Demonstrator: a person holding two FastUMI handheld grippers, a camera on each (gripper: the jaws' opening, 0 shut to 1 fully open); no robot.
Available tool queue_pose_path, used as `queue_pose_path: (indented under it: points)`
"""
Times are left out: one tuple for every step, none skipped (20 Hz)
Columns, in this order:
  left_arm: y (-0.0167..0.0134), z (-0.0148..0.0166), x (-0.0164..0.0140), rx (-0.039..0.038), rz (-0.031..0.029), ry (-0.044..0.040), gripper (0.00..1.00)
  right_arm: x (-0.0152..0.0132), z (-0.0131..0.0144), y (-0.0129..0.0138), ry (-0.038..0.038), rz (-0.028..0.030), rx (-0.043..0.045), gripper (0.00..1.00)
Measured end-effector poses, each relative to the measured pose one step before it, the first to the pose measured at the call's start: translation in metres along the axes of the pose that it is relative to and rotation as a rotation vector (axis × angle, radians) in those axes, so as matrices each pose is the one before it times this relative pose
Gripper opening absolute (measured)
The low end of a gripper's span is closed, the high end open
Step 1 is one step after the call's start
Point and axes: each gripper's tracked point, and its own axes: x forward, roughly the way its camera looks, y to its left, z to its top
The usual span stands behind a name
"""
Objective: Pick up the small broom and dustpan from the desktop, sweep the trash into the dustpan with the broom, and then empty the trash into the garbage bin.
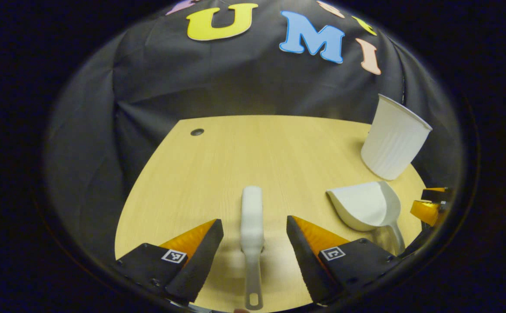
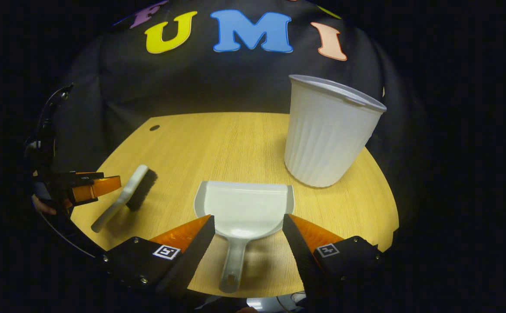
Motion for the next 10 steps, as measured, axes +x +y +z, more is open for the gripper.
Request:
queue_pose_path:
  points:
    - [-0.00125,0.00884,-0.00683,-0.01044,0.00163,-0.03993,0.96,-0.00382,0.01087,-0.00247,-0.04874,0.00348,0.00821,0.98]
    - [-0.00162,0.00773,-0.00348,-0.00960,0.00159,-0.03942,0.96,-0.00393,0.01016,-0.00190,-0.05016,0.00243,0.00633,0.98]
    - [-0.00122,0.00839,-0.00636,-0.00556,-0.00060,-0.04021,0.96,-0.00527,0.01149,-0.00165,-0.04912,0.00289,0.00716,0.98]
    - [-0.00352,0.00659,-0.00467,-0.00114,-0.00079,-0.03870,0.97,-0.00295,0.00857,0.00037,-0.04590,0.00366,0.00358,0.98]
    - [-0.00342,0.00919,-0.00370,0.00176,0.00189,-0.04037,0.97,-0.00254,0.01095,-0.00147,-0.04619,0.00157,-0.00213,0.98]
    - [-0.00373,0.00873,-0.00606,0.00177,0.00276,-0.04288,0.97,-0.00469,0.01239,-0.00367,-0.04419,-0.00282,-0.00868,0.98]
    - [-0.00271,0.00865,-0.00442,-0.00021,0.00305,-0.04216,0.97,-0.00277,0.01116,-0.00384,-0.04223,-0.00183,-0.00993,0.98]
    - [-0.00210,0.01032,-0.00532,-0.00202,0.00300,-0.04346,0.97,-0.00207,0.00975,-0.00233,-0.03990,-0.00164,-0.00869,0.98]
    - [-0.00247,0.01174,-0.00354,-0.00599,0.00428,-0.03909,0.97,-0.00312,0.00899,-0.00130,-0.03739,-0.00012,-0.00842,0.98]
    - [0.00002,0.00925,-0.00472,-0.00988,0.00335,-0.03465,0.96,-0.00353,0.00816,-0.00156,-0.03012,-0.00087,-0.01377,0.98]
